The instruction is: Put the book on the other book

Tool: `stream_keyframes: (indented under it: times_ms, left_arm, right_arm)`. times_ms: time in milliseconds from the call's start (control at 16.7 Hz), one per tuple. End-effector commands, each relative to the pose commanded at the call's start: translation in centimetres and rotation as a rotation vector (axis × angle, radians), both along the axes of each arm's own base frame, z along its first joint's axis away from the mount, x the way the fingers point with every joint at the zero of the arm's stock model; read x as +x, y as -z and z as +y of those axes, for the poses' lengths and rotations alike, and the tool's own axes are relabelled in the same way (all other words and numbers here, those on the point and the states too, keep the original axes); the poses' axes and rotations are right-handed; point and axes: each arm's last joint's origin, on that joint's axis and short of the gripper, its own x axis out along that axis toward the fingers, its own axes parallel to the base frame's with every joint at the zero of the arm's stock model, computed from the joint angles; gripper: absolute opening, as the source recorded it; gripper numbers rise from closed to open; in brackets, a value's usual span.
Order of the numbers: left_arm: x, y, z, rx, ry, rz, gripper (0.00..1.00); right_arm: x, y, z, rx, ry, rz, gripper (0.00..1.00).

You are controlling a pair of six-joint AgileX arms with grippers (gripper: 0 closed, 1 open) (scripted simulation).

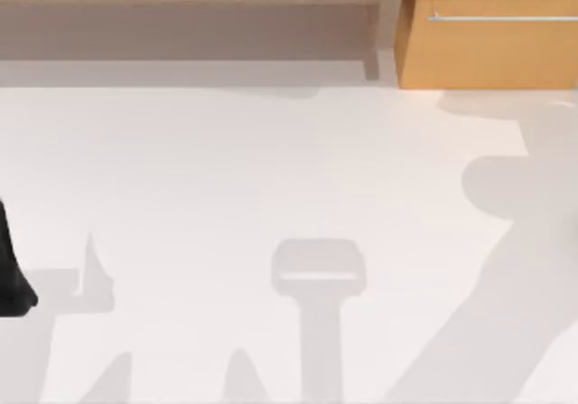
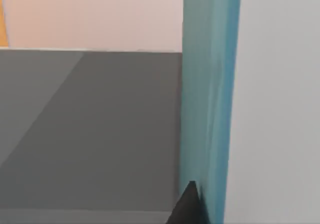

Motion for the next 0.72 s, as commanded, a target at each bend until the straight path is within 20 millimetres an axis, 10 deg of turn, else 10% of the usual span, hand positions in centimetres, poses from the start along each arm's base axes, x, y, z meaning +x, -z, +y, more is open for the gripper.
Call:
stream_keyframes:
  times_ms: [300, 720]
  left_arm:
    - [0.0, 0.0, 0.0, 0.000, 0.000, 0.000, 1.00]
    - [0.0, 0.0, 0.0, 0.000, 0.000, 0.000, 1.00]
  right_arm:
    - [-2.2, -2.5, 0.4, 0.089, 0.012, -0.023, 0.00]
    - [-11.6, -6.1, 4.2, 0.555, 0.022, -0.018, 0.00]
